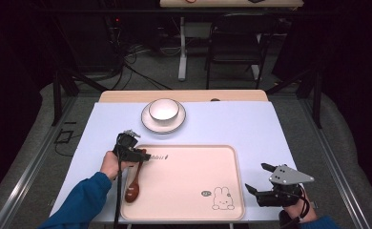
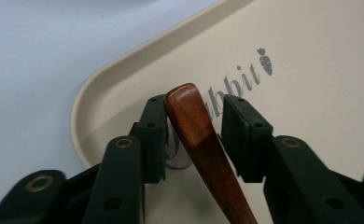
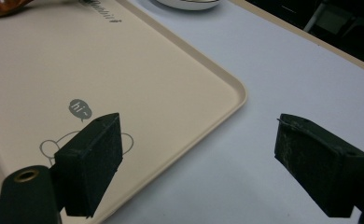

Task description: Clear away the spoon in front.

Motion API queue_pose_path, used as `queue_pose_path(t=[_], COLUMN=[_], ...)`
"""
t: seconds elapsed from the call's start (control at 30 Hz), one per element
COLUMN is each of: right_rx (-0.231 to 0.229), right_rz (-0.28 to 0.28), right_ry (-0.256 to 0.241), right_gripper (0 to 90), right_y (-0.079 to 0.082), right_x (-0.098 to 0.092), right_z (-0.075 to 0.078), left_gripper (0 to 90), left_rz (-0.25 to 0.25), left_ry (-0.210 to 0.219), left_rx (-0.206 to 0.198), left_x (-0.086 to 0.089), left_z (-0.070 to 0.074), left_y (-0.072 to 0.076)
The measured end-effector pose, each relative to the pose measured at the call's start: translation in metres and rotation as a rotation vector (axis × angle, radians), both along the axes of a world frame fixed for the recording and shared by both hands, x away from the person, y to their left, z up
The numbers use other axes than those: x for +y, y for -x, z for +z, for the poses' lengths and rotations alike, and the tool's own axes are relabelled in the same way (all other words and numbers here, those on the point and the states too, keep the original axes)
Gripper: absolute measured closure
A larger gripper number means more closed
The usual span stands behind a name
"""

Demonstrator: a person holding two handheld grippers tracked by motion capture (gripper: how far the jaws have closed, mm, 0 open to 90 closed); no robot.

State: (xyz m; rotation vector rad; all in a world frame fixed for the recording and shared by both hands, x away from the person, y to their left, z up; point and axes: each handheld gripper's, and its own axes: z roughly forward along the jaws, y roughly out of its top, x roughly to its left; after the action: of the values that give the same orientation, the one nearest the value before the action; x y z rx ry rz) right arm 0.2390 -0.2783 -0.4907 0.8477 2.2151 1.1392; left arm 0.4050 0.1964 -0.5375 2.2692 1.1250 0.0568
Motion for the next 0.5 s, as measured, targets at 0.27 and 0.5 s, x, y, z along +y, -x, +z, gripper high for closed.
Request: queue_pose_path(t=[0.27, 0.5], right_rx=[-0.001, -0.002], right_rz=[0.001, 0.001], right_ry=[0.001, 0.000], right_gripper=[14.3, 14.3], right_y=[0.000, 0.000], right_x=[0.000, 0.000], right_z=[0.000, 0.000], left_gripper=[33.2, 19.5], left_rz=[0.007, 0.017], left_ry=[-0.015, -0.007], left_rx=[-0.034, -0.133], left_x=[0.000, 0.001], left_z=[0.005, 0.025], left_y=[0.003, 0.009])
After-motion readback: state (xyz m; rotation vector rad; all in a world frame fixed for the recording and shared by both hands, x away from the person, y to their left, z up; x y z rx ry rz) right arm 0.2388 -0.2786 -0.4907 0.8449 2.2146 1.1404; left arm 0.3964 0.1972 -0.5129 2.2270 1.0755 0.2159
